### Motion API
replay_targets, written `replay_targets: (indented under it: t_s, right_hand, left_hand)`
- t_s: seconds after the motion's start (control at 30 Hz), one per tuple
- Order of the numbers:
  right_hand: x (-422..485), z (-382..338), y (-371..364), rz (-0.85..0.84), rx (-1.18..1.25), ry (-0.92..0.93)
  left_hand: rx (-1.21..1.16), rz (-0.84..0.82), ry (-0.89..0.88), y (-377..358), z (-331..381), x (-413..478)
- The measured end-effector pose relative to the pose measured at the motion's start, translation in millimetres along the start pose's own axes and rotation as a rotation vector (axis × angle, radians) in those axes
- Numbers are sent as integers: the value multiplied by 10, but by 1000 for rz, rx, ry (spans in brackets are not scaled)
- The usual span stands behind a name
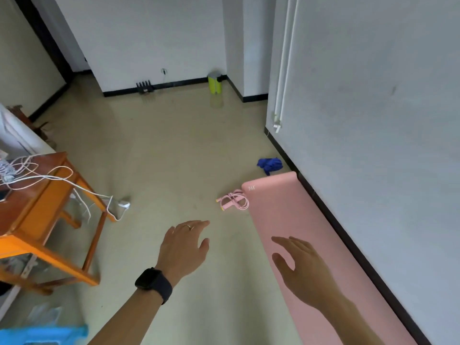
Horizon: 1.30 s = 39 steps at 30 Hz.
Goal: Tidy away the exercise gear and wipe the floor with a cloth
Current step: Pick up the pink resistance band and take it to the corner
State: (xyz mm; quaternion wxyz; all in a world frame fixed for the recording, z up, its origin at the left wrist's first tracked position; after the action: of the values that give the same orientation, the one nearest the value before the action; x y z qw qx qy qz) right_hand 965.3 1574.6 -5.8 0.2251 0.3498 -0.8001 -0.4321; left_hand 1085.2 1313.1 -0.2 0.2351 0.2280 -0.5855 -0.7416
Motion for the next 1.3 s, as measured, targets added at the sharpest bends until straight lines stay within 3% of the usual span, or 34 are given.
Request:
replay_targets:
  t_s: [0.23,0.43,0.73,1.03,1.3]
  right_hand:
    - [1684,163,-280,-129,23,11]
    - [3222,299,-762,-164,27,-31]
    - [5129,402,-1303,-203,95,-288]
    - [6479,1029,-2016,-239,232,-581]
    - [7712,1543,-2525,-270,394,-826]
  left_hand:
    - [-33,-31,81,20,-381,1471]
    - [-39,-99,26,-163,-886,3046]
    - [-2,-295,-94,-268,-1385,5194]
    - [176,-483,-350,-966,-1116,7425]
    - [294,-746,-408,-1642,-902,8908]
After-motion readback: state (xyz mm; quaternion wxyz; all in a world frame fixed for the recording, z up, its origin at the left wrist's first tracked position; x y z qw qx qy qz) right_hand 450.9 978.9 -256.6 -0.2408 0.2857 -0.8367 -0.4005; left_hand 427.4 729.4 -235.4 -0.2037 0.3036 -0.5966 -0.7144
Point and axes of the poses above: each hand's wrist, its own x-axis towards the middle knuckle, its own y-axis out of the back of the hand, z = x × y, the point moved 3 cm from there along x, towards the middle knuckle, and after that the axes turned 9 degrees about y, right-handed, at the moved point
